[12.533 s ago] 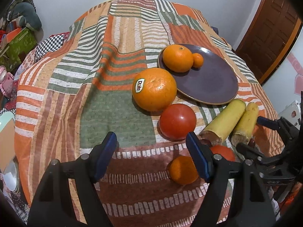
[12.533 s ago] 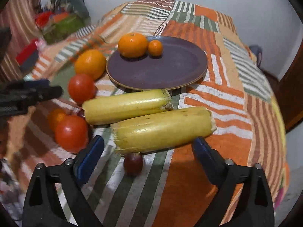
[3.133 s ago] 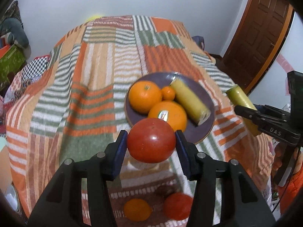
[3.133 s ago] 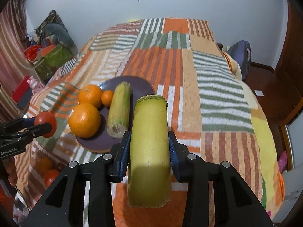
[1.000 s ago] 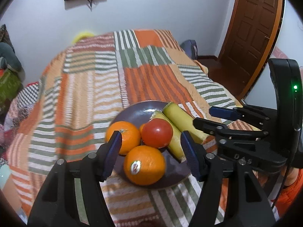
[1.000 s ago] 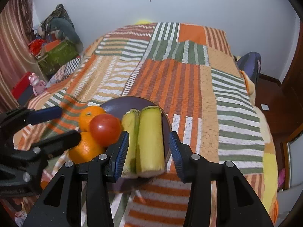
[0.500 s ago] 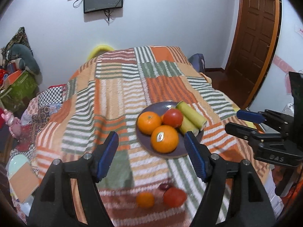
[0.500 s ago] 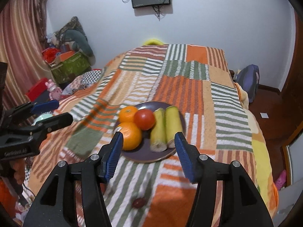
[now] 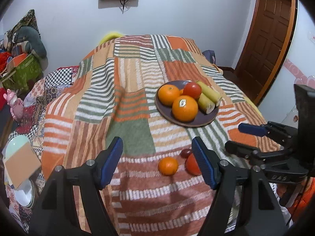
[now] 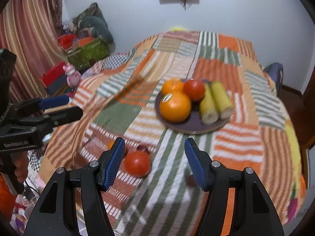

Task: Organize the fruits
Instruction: 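Grasp a red tomato with the right tool while the left tool grasps the mandarin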

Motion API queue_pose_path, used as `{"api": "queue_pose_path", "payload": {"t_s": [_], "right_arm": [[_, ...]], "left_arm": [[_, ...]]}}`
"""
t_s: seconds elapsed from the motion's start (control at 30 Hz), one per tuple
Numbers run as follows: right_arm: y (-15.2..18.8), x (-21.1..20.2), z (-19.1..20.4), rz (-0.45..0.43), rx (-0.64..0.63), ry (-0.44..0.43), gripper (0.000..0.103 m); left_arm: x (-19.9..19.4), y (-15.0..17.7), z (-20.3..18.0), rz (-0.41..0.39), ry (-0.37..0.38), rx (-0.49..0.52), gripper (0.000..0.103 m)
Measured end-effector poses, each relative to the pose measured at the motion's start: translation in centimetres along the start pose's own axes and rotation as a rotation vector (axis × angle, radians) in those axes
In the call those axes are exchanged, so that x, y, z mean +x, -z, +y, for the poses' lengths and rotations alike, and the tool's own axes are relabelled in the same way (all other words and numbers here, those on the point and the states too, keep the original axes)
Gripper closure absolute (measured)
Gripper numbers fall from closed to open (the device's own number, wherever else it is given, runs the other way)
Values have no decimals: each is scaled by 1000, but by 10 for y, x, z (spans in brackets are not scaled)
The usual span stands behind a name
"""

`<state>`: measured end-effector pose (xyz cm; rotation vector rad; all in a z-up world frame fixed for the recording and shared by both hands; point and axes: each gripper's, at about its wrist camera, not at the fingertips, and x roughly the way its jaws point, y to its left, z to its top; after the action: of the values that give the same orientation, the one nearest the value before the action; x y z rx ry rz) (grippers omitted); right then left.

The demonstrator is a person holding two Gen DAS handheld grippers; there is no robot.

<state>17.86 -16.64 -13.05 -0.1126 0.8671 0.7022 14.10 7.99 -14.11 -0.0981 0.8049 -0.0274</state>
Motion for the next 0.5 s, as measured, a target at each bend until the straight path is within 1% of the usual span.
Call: {"api": "queue_pose_path", "payload": {"t_s": [0.07, 0.27, 0.5], "right_arm": [[5, 10, 3, 26, 4, -8, 44], [20, 42, 12, 114, 16, -27, 44], [27, 62, 22, 163, 4, -40, 44]], "left_arm": [[2, 8, 3, 9, -9, 7, 31], [22, 30, 10, 80, 6, 2, 31], [44, 46, 8, 139, 30, 20, 31]]}}
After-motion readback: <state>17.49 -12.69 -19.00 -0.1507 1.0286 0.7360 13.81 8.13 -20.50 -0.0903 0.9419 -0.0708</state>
